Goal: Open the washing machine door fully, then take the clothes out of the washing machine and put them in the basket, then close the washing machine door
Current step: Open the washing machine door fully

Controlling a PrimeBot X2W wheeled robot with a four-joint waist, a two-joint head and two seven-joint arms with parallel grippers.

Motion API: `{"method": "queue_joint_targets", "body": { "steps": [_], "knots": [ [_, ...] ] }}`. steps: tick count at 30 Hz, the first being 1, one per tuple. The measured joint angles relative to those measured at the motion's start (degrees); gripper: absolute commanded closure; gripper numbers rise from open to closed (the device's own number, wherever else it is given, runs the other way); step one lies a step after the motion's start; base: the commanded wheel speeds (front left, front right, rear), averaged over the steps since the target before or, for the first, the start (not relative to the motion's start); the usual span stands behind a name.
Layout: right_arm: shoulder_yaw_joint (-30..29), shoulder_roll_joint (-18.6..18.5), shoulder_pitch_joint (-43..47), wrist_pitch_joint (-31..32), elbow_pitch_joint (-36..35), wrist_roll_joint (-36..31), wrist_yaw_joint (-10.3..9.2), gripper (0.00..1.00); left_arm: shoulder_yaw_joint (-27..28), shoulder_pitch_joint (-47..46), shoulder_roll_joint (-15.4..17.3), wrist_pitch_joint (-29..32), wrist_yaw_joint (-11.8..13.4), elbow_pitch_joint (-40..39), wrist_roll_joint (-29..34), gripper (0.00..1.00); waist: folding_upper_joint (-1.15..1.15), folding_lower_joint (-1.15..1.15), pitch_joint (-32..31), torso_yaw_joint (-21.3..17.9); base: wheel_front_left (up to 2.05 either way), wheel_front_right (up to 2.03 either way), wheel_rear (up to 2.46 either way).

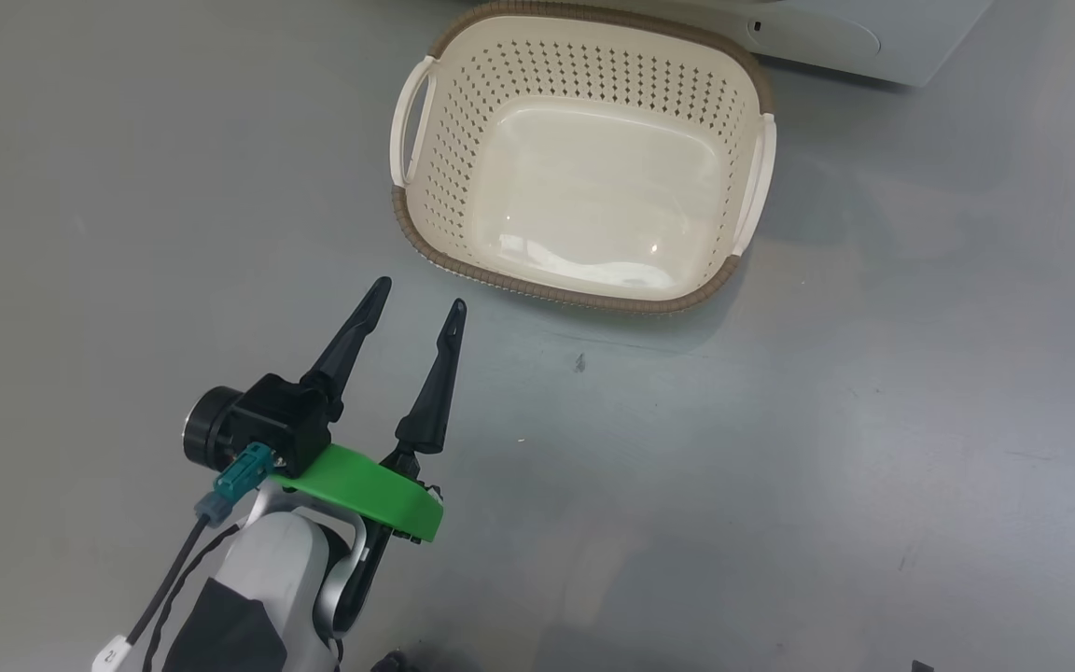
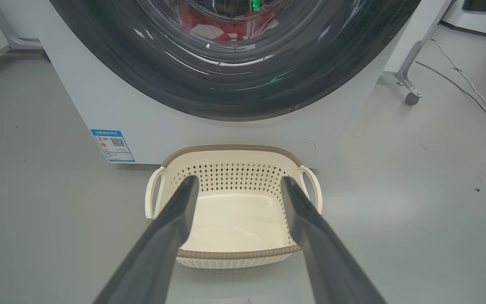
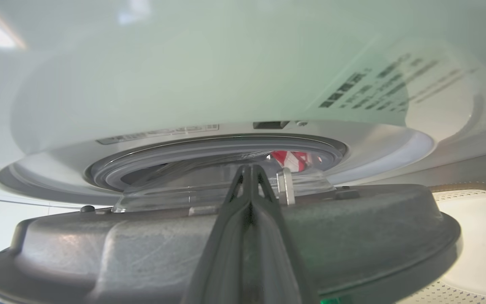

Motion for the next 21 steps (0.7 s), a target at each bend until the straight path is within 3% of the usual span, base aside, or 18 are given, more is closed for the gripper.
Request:
{"method": "queue_joint_targets", "body": {
  "steps": [12, 21],
  "knots": [
    [-0.32, -0.11, 1.18, 1.18, 2.27, 1.02, 0.13, 1.0, -0.32, 0.0, -0.01, 0.0, 0.45, 0.63, -0.45, 0.0, 0.0, 0.0, -2.01, 0.04, 0.0, 0.0, 0.0],
    [-0.32, 0.34, 4.09, 2.36, 4.04, 2.23, 1.47, 1.0, 0.11, 0.08, -0.01, 0.0, 0.52, 1.19, -0.31, 0.0, 0.0, 0.0, -4.51, -0.38, 0.0, 0.0, 0.0]
  ]
}}
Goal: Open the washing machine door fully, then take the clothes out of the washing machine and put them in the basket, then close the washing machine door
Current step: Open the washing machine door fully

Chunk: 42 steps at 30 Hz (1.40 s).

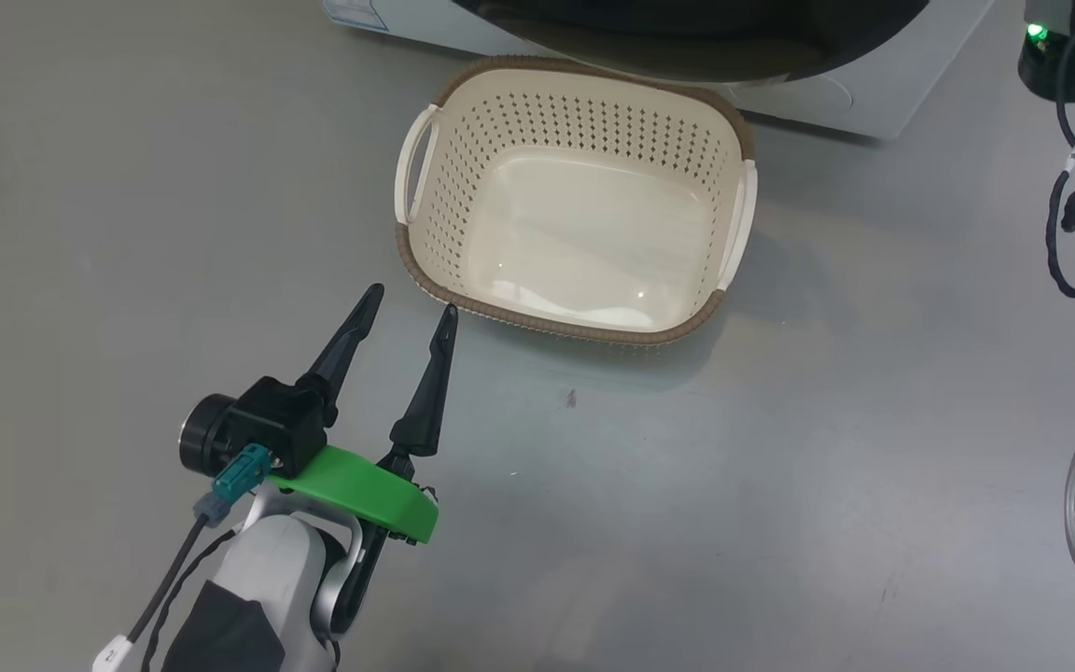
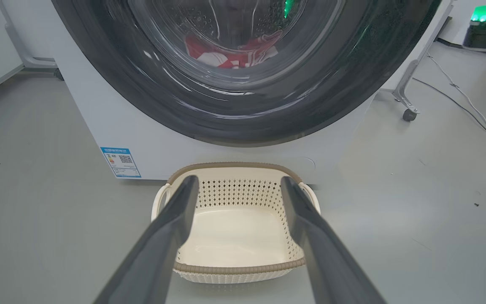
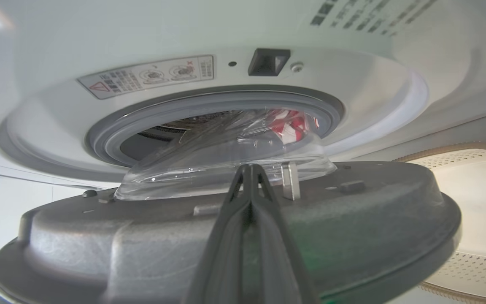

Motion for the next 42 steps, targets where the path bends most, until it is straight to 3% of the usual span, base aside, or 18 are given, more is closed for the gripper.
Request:
{"method": "queue_joint_targets", "body": {
  "steps": [42],
  "knots": [
    [6.17, 2.31, 10.16, 8.89, 4.87, 4.25, 1.23, 1.0, 0.99, 3.75, 0.07, 0.0, 1.0, 0.94, 0.9, 0.0, 0.0, 0.0, -9.13, -2.71, 0.0, 0.0, 0.0]
  ]
}}
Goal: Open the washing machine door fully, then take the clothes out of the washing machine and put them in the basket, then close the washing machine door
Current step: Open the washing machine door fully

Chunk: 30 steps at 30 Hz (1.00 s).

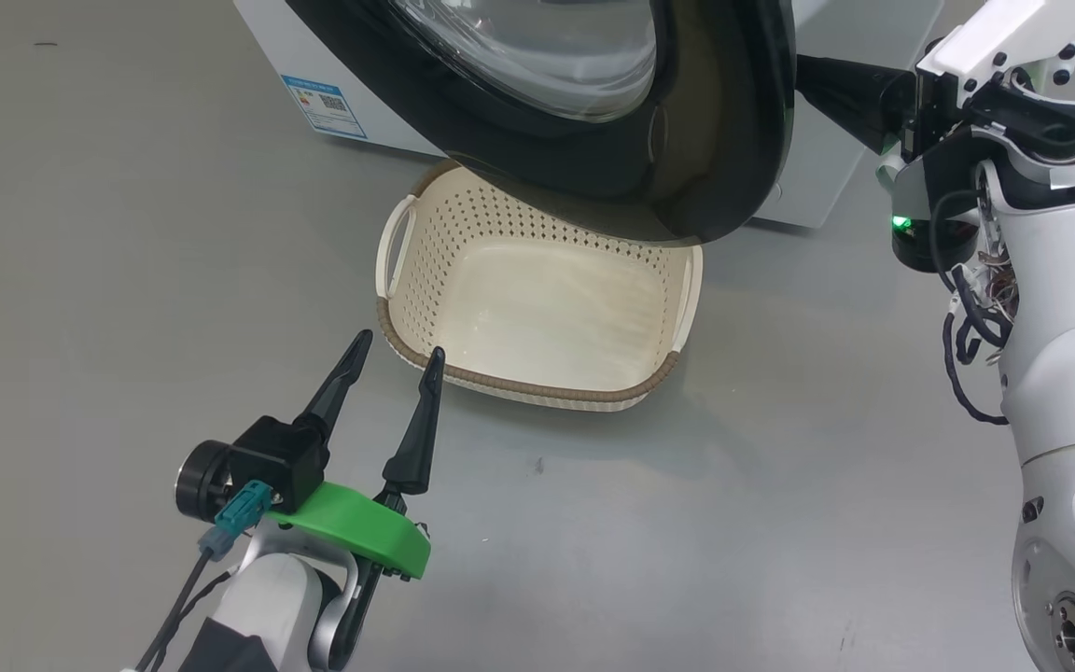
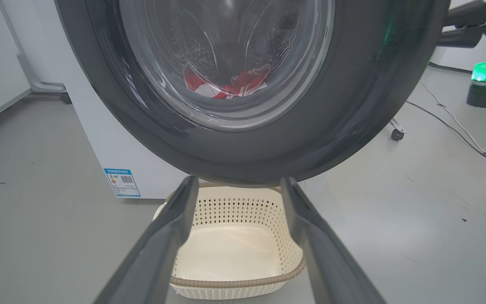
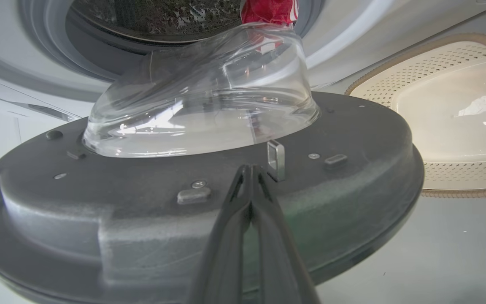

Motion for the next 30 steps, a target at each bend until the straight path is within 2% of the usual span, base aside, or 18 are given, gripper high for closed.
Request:
{"method": "queue_joint_targets", "body": {
  "steps": [21, 26, 30],
  "knots": [
    [3.8, 0.15, 1.38, 1.07, -1.25, 3.76, 0.34, 1.0, 0.12, 0.32, 0.0, 0.0, 0.0, -0.08, 0.59, 0.0, 0.0, 0.0, -0.78, -0.72, 0.0, 0.0, 0.0],
    [5.21, 0.11, 2.58, -3.99, -2.5, -1.94, 4.15, 1.0, 0.64, 0.37, 0.0, 0.0, 0.0, -0.03, 0.59, 0.0, 0.0, 0.0, -1.35, -0.87, 0.0, 0.0, 0.0],
    [6.86, -2.09, 3.67, -7.9, -3.75, -6.28, 7.53, 1.0, 1.54, 0.94, 0.02, 0.0, 0.02, 0.02, 1.45, 0.0, 0.0, 0.0, -2.19, -1.18, 0.0, 0.0, 0.0]
  ]
}}
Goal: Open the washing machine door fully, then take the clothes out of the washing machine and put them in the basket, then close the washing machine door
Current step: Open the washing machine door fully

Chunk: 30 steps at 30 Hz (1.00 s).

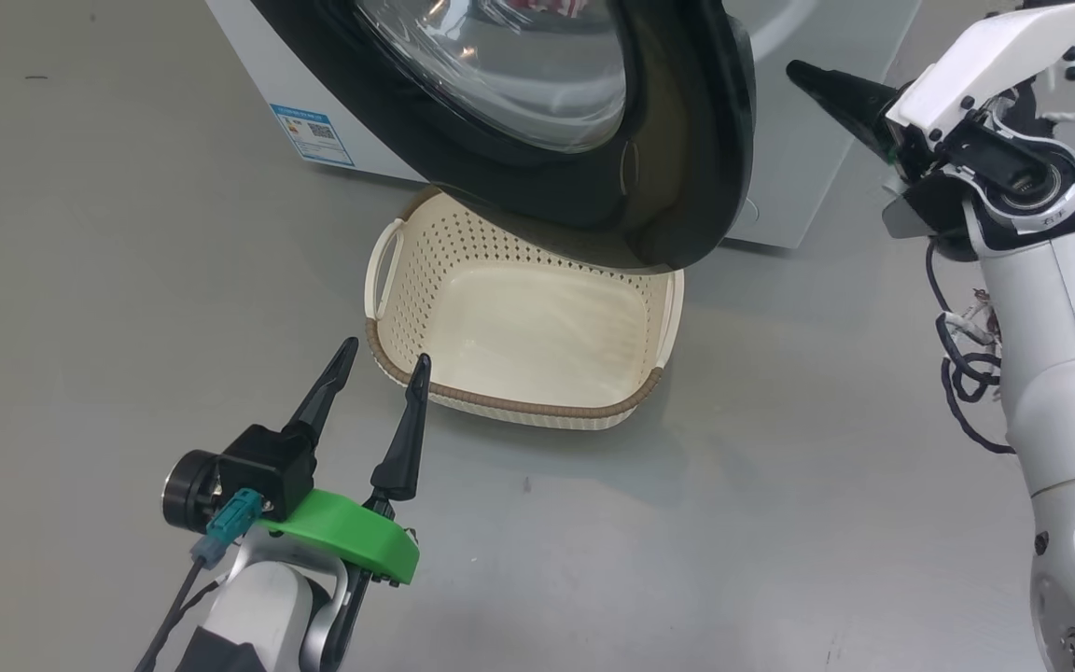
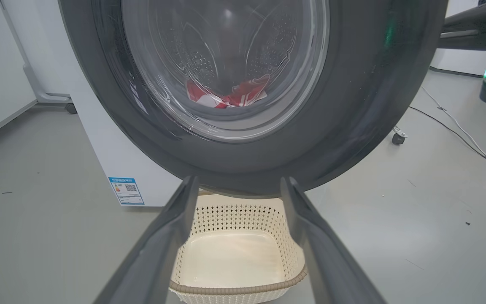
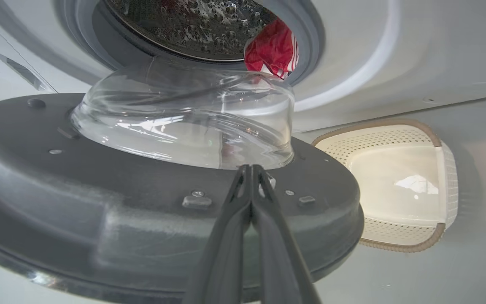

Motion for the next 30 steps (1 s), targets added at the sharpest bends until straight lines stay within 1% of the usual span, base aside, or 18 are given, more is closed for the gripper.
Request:
{"method": "queue_joint_targets", "body": {
  "steps": [3, 5, 12, 15, 21, 25, 30],
  "knots": [
    [2.37, -1.82, 0.57, -3.01, -1.24, -4.5, 2.65, 1.0, 0.44, 0.23, 0.0, 0.0, 0.25, 0.05, 0.13, 0.0, 0.0, 0.0, -0.76, -0.38, 0.0, 0.0, 0.0],
    [4.15, -2.99, 1.44, -5.44, -2.02, -8.05, 3.39, 1.0, 0.93, 0.43, 0.01, 0.0, 0.25, 0.14, 0.14, 0.0, 0.0, 0.0, -1.35, -0.69, 0.0, 0.0, 0.0],
    [9.77, -6.73, 6.77, -13.48, -4.63, -17.9, 3.58, 1.0, 2.85, 1.44, 0.02, 0.0, 0.53, 0.43, 0.44, 0.0, 0.0, 0.0, -4.07, -1.89, 0.0, 0.0, 0.0],
    [11.25, -7.15, 8.84, -17.39, -5.89, -20.26, 3.58, 1.0, 3.69, 2.25, 0.04, 0.0, 0.77, 0.58, 0.66, 0.0, 0.0, 0.0, -5.47, -2.47, 0.0, 0.0, 0.0],
    [15.11, -8.82, 13.42, -26.24, -9.04, -27.29, 3.57, 1.0, 4.04, 5.05, 0.08, 0.0, 0.91, 1.6, 1.16, 0.0, 0.0, 0.0, -8.49, -3.78, 0.0, 0.0, 0.0],
    [17.28, -9.16, 17.24, -31.1, -10.17, -30.65, 3.57, 1.0, 4.87, 6.6, 0.11, 0.0, 0.97, 1.72, 1.18, 0.0, 0.0, 0.0, -10.53, -4.76, 0.0, 0.0, 0.0],
    [18.12, -8.69, 22.32, -36.1, -10.71, -32.25, 3.57, 1.0, 5.86, 8.76, 0.26, 0.0, 1.25, 1.72, 1.52, 0.0, 0.0, 0.0, -12.8, -6.22, 0.0, 0.0, 0.0]
  ]
}}
